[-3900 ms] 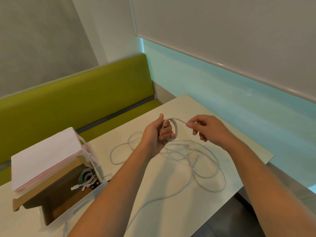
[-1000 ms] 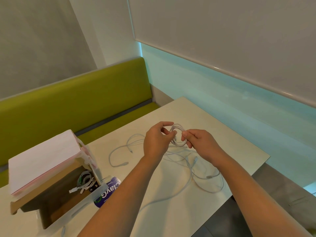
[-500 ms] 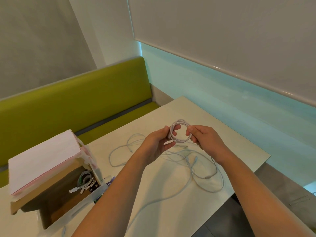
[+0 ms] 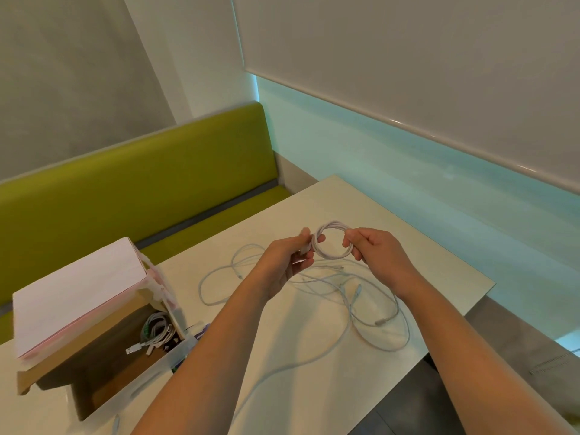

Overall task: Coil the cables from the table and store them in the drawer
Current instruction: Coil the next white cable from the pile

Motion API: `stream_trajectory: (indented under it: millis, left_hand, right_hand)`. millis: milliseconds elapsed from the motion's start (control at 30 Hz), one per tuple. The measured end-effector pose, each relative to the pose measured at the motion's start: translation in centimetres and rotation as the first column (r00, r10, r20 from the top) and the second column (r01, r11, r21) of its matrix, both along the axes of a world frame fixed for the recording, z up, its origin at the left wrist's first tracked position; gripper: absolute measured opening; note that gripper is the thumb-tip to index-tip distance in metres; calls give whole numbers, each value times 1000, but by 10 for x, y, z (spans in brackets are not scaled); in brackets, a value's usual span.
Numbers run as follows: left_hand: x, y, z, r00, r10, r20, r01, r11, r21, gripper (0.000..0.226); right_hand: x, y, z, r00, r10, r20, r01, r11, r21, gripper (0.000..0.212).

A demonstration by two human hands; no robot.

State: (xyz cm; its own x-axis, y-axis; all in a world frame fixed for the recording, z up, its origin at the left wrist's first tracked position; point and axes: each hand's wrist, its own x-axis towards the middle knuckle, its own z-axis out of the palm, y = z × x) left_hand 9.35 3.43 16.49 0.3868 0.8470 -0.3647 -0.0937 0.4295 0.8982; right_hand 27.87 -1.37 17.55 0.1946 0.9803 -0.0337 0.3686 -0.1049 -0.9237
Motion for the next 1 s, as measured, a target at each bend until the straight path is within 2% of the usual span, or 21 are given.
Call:
stream_trajectory:
  millis: [100,200,433,600,667,800,1000]
  left_hand:
    - [-4,3,2,990,-55,-131,67,994,87,40]
    - [-3,5,2,968,7,-251,42,981,189,41]
    - [4,0,0,975,162,-149,-128,968,215,10]
    - [3,4,3,964,253,-76,-234,950,207,19]
    - [2,7,7,957,286,-51,-271,942,198,18]
    - [1,10,15,948,316,36,-318,935,158,12]
    - [-5,13,24,930,325,171,-340,938,69,13]
  right_hand:
    - [2,2,-1,998,-5,70,5,1000,11,33]
    - [2,3,-1,996,20,87,-20,1000,-1,32]
    - [2,2,1,993,100,-66,-104,993,-58,31]
    - [14,-2,5,971,186,-148,-200,976,-82,18]
    - [18,-3,-4,982,161,-102,-170,981,-92,16]
    - [23,0,-36,993,79,91,-66,988,-137,14]
    - [29,-3,-77,945,32,326,42,975,-219,18]
